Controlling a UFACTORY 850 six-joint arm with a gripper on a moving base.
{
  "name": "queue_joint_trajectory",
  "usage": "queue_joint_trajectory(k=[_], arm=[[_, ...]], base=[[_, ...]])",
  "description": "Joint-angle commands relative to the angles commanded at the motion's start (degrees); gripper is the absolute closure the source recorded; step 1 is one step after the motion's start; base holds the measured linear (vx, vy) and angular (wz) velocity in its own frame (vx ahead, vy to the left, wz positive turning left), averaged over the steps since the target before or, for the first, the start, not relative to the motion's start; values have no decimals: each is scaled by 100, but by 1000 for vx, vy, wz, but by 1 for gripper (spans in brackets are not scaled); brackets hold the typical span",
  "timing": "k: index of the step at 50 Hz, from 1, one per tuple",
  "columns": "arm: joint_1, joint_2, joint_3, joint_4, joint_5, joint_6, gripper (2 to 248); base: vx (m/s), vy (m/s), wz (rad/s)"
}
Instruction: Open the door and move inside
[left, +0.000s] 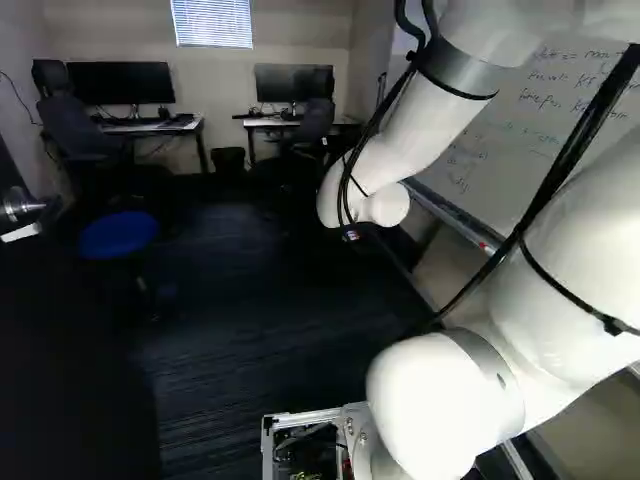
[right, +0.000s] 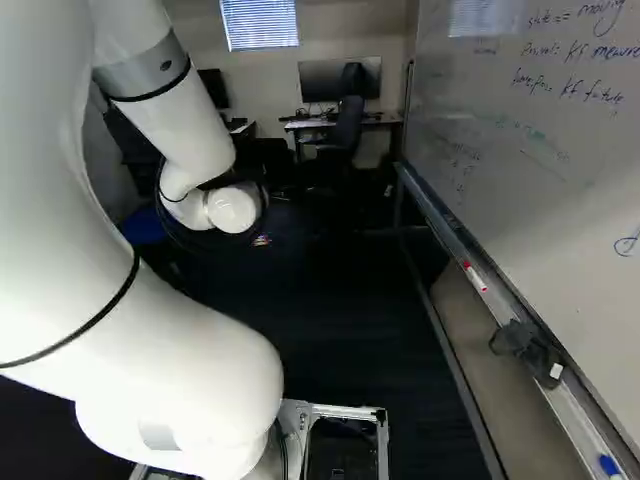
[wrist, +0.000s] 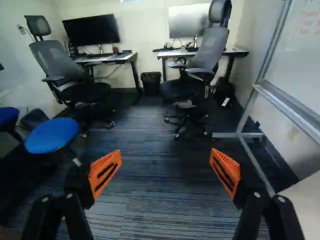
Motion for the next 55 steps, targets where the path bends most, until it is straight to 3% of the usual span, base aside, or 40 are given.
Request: queue_joint_trajectory(k=[55], arm=[[0,0,0,0,0,0,3]], base=[[193,7,-14]])
